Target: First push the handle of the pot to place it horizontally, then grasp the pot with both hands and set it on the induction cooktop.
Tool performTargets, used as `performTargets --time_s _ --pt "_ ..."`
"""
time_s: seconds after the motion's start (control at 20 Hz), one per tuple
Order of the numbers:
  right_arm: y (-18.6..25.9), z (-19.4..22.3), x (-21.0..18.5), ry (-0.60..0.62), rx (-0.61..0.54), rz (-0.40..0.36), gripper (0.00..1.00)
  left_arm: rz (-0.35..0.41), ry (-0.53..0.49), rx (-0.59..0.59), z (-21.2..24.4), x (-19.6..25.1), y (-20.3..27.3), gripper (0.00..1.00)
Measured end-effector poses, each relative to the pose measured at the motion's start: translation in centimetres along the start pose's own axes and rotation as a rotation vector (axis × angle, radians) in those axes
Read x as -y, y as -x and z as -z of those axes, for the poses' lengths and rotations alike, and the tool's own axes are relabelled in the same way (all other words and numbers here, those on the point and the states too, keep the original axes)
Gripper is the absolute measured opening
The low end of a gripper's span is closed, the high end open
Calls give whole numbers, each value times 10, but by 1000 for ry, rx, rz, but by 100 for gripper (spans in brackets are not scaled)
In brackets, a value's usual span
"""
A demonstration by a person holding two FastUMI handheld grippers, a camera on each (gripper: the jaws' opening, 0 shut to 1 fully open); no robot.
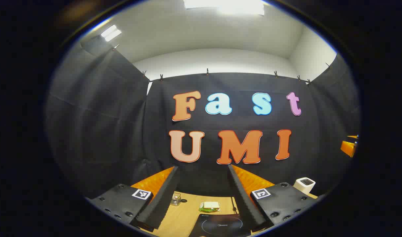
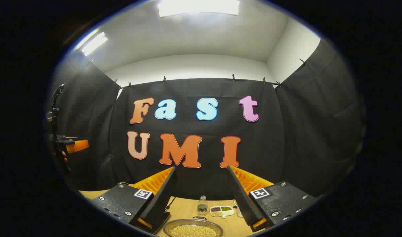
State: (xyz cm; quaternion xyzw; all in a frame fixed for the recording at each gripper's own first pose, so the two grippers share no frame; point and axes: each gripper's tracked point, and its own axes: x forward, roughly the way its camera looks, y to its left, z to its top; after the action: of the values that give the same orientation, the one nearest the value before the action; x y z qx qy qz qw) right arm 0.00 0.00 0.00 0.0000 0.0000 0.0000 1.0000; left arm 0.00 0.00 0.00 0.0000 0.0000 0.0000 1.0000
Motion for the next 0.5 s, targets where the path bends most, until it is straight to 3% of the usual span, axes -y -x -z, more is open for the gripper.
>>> performTargets --time_s 0.5 --pt "1 -10 -11 5 22 -27 93 -10 -35 61 -21 -2 3 96"
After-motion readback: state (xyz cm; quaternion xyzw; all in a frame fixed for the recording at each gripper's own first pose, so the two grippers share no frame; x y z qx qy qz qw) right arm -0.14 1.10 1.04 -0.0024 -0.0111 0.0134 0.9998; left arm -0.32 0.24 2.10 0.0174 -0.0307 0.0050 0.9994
